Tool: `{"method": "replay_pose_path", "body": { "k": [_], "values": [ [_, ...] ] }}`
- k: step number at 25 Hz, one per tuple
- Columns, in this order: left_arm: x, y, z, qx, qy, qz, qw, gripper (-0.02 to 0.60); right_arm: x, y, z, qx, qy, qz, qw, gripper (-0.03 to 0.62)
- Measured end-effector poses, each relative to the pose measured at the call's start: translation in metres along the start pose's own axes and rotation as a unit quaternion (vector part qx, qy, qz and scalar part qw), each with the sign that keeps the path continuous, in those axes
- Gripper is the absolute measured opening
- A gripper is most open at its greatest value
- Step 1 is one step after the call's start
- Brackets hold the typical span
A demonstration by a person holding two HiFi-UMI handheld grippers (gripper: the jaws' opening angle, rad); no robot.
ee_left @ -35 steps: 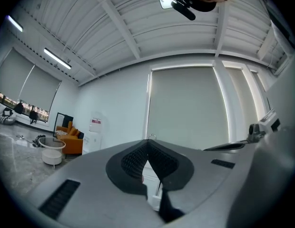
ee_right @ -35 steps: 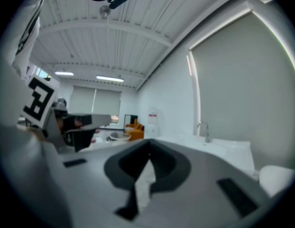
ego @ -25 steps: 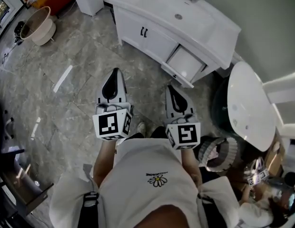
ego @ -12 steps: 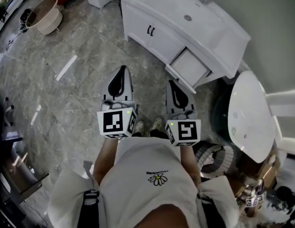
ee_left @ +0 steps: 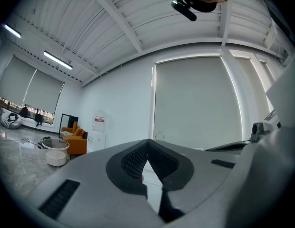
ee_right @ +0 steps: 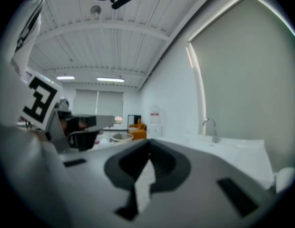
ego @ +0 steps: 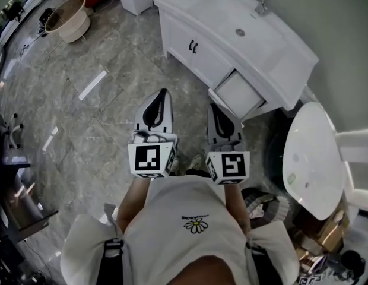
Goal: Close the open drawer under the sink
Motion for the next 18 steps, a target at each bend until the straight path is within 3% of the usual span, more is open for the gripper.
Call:
{"method": "replay_pose_path", "body": {
  "k": [8,12,18],
  "values": [
    [-0.007,-0.032,0.051,-0.031,-0.012,-0.003,0.9994,0.021,-0.004,0.02,0.062,-0.049,-0.002,0.004,0.999,0.029],
    [-0.009,-0.055,0.089,-0.042,0.025,0.015,0.9987,0.021,-0.015,0.048,0.108,-0.097,-0.014,-0.001,0.995,0.029],
    [-0.016,-0.086,0.169,-0.145,0.015,0.022,0.989,0.021,-0.036,0.096,0.171,-0.204,-0.035,-0.011,0.978,0.029]
  ]
}}
Point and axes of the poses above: the fingertips, and each gripper's own axes: y backward along the fingers, z to its right, x out of its top, the point moved 1 cm from there along y, backward along the fingers
